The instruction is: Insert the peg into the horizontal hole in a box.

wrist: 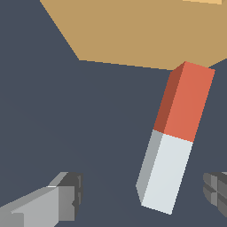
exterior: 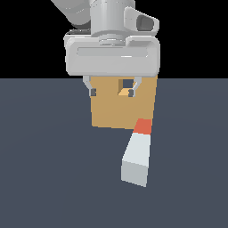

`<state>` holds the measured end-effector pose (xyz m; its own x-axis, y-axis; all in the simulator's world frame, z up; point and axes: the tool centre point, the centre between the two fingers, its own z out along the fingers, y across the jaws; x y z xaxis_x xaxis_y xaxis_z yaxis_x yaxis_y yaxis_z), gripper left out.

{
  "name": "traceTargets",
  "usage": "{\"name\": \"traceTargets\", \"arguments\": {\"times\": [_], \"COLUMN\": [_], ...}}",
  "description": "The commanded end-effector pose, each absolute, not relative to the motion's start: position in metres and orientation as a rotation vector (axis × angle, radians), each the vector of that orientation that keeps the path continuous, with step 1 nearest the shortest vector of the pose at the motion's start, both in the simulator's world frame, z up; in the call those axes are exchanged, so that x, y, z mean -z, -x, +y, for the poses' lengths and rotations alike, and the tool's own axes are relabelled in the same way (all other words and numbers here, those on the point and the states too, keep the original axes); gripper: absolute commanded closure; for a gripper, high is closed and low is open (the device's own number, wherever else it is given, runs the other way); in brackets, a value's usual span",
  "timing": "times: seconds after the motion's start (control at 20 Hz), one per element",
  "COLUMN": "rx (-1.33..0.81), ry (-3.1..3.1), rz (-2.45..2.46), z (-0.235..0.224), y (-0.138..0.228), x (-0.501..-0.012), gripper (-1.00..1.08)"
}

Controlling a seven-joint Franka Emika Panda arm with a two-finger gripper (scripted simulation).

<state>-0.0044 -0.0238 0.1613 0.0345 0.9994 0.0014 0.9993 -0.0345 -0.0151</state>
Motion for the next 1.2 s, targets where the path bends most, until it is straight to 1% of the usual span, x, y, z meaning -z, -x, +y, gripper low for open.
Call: {"name": "traceTargets", "arguments": {"times": [0.0,0.45,1.15], "rx": [-0.015,-0.013,-0.003], "ry": [2.251,2.307,2.519], "rz": [-2.175,-2.119,-1.876], "z": [-0.024,-0.029,-0.059], "y": [0.004,-0.007,-0.052], "x": [-0.161,-0.146,-0.085], "gripper": [-0.92,-0.92,-0.92]}}
